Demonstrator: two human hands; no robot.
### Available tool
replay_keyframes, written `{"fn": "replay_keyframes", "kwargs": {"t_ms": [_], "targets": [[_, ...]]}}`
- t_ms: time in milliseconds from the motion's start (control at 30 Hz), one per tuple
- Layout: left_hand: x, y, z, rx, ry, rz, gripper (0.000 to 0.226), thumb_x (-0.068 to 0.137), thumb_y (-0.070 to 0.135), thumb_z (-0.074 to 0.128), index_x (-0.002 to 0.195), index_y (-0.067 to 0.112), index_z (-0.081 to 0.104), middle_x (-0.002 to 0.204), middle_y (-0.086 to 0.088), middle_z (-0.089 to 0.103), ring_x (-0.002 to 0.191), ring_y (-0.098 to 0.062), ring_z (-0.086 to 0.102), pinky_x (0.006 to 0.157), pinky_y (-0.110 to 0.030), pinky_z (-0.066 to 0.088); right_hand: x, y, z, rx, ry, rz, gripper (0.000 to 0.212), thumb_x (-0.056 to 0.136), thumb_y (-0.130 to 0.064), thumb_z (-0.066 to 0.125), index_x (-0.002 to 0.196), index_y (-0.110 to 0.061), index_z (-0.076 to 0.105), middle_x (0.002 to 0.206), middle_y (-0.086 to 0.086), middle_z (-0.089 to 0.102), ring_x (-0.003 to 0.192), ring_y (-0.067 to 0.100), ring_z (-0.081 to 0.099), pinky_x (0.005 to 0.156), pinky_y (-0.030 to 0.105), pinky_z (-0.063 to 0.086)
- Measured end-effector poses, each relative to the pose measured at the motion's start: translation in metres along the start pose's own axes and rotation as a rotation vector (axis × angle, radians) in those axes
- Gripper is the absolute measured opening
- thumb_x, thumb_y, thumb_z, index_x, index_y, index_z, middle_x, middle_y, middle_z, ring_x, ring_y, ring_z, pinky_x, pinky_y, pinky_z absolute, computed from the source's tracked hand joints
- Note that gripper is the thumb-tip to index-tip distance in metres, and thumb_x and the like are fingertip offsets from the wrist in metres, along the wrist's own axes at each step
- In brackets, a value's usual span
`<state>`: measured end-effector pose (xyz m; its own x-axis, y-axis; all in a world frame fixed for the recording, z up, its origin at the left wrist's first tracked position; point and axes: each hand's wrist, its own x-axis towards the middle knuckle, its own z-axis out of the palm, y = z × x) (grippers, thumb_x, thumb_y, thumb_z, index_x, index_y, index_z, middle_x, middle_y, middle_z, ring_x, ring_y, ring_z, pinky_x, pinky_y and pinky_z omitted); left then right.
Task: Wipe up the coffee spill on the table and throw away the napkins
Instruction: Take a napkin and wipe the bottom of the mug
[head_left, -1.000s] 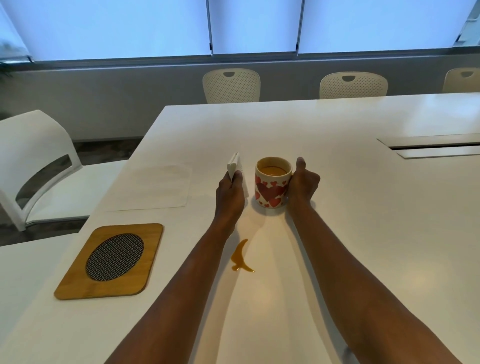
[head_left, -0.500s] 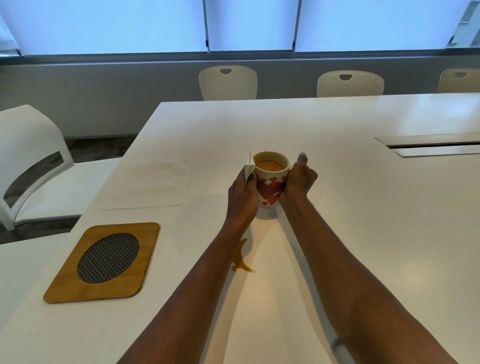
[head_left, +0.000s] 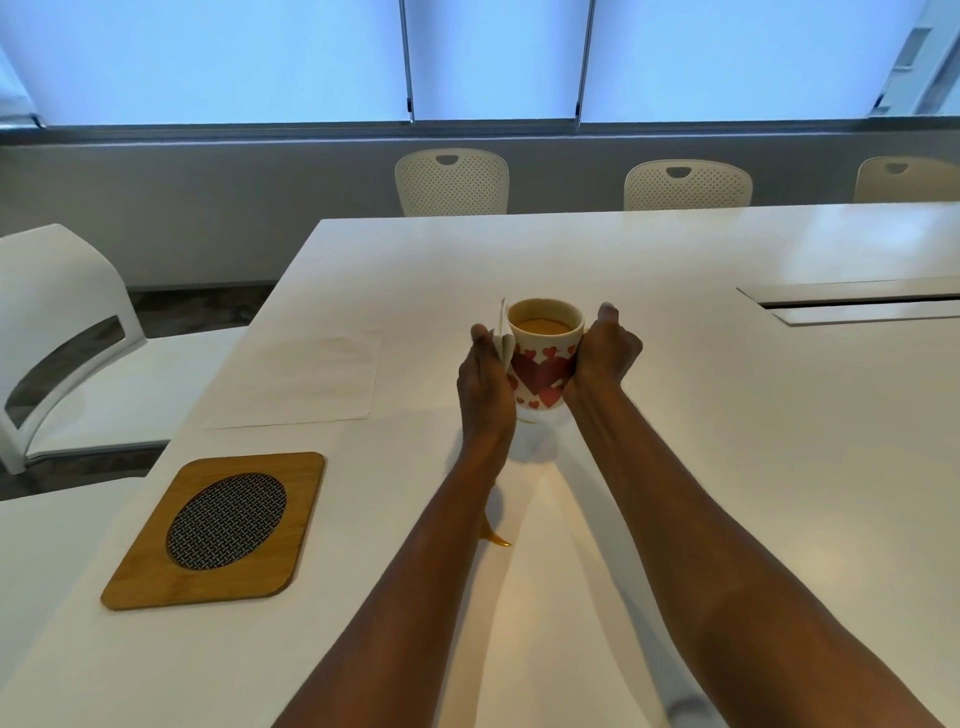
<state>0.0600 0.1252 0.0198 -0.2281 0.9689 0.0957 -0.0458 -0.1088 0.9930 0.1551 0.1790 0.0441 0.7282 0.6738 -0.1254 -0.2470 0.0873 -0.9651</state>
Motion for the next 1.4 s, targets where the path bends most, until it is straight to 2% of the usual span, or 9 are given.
{"fn": "replay_keyframes", "kwargs": {"t_ms": [133, 267, 433, 700, 900, 1000, 1133, 1233, 1400], "targets": [[0.003, 0.001, 0.013, 0.092, 0.063, 0.143, 0.036, 0.103, 0.034, 0.028, 0.130, 0.018, 0.046, 0.130, -0.004, 0.056, 0.115, -0.020, 0.056, 0.104, -0.042, 0.046, -0.006, -0.005, -0.002, 0.005, 0.000, 0.007, 0.042, 0.098, -0.032, 0.047, 0.058, -0.020, 0.047, 0.060, -0.003, 0.056, 0.057, 0.011, 0.056, 0.063, 0.029, 0.049], [0.002, -0.001, 0.024, 0.038, 0.079, 0.172, 0.042, 0.103, 0.038, 0.023, 0.141, 0.026, 0.036, 0.144, -0.002, 0.046, 0.128, -0.021, 0.049, 0.111, -0.045, 0.039, -0.010, -0.008, -0.004, -0.004, -0.002, 0.014, 0.039, 0.098, -0.032, 0.047, 0.061, -0.020, 0.049, 0.062, -0.003, 0.058, 0.059, 0.012, 0.058, 0.065, 0.030, 0.052], [0.000, 0.001, 0.030, -0.034, 0.092, 0.216, 0.053, 0.092, 0.052, 0.021, 0.137, 0.029, 0.039, 0.137, 0.000, 0.052, 0.120, -0.019, 0.055, 0.105, -0.043, 0.046, -0.012, -0.014, -0.004, -0.023, -0.001, -0.024, 0.041, 0.098, -0.028, 0.048, 0.058, -0.019, 0.047, 0.059, -0.003, 0.056, 0.055, 0.011, 0.054, 0.059, 0.026, 0.047], [0.009, 0.010, 0.033, -0.046, 0.123, 0.198, 0.050, 0.096, 0.050, 0.019, 0.136, 0.030, 0.042, 0.135, -0.001, 0.055, 0.117, -0.021, 0.058, 0.104, -0.044, 0.047, -0.015, -0.026, -0.002, -0.022, -0.050, -0.015, 0.038, 0.095, -0.026, 0.051, 0.058, -0.018, 0.049, 0.060, -0.001, 0.057, 0.060, 0.014, 0.057, 0.062, 0.028, 0.051], [0.024, 0.015, 0.026, -0.177, 0.028, 0.038, 0.047, 0.103, 0.043, 0.020, 0.134, 0.021, 0.047, 0.132, -0.008, 0.059, 0.113, -0.026, 0.061, 0.099, -0.043, 0.050, -0.016, -0.032, -0.001, 0.002, -0.046, -0.017, 0.038, 0.093, -0.022, 0.054, 0.056, -0.016, 0.046, 0.057, 0.000, 0.054, 0.056, 0.014, 0.054, 0.058, 0.028, 0.049], [0.030, 0.017, 0.019, -0.205, -0.062, 0.001, 0.045, 0.103, 0.040, 0.020, 0.120, 0.018, 0.054, 0.121, -0.008, 0.063, 0.098, -0.019, 0.065, 0.087, -0.034, 0.054, -0.016, -0.034, -0.003, 0.015, -0.048, -0.017, 0.039, 0.091, -0.020, 0.055, 0.054, -0.015, 0.043, 0.054, 0.000, 0.051, 0.052, 0.013, 0.052, 0.054, 0.027, 0.045], [0.039, 0.017, 0.007, -0.273, -0.268, -0.096, 0.050, 0.102, 0.047, 0.019, 0.109, 0.019, 0.059, 0.113, -0.009, 0.066, 0.099, -0.024, 0.064, 0.090, -0.041, 0.053, -0.017, -0.033, -0.006, 0.014, -0.054, -0.010, 0.039, 0.089, -0.019, 0.055, 0.053, -0.016, 0.041, 0.053, 0.000, 0.048, 0.052, 0.014, 0.051, 0.054, 0.027, 0.044], [0.043, 0.020, 0.002, -0.272, -0.412, -0.137, 0.058, 0.099, 0.055, 0.013, 0.102, 0.024, 0.062, 0.096, 0.002, 0.073, 0.089, -0.018, 0.070, 0.077, -0.031, 0.058, -0.018, -0.030, -0.008, -0.003, -0.022, -0.008, 0.040, 0.089, -0.018, 0.055, 0.052, -0.017, 0.039, 0.050, -0.002, 0.047, 0.050, 0.013, 0.049, 0.054, 0.028, 0.044], [0.040, 0.017, 0.009, -0.278, -0.402, -0.144, 0.056, 0.097, 0.059, 0.015, 0.104, 0.028, 0.061, 0.100, 0.002, 0.071, 0.092, -0.019, 0.068, 0.079, -0.032, 0.056, -0.018, -0.027, -0.009, -0.014, 0.002, -0.012, 0.040, 0.092, -0.020, 0.052, 0.053, -0.019, 0.042, 0.051, -0.003, 0.050, 0.051, 0.012, 0.050, 0.059, 0.030, 0.048]]}}
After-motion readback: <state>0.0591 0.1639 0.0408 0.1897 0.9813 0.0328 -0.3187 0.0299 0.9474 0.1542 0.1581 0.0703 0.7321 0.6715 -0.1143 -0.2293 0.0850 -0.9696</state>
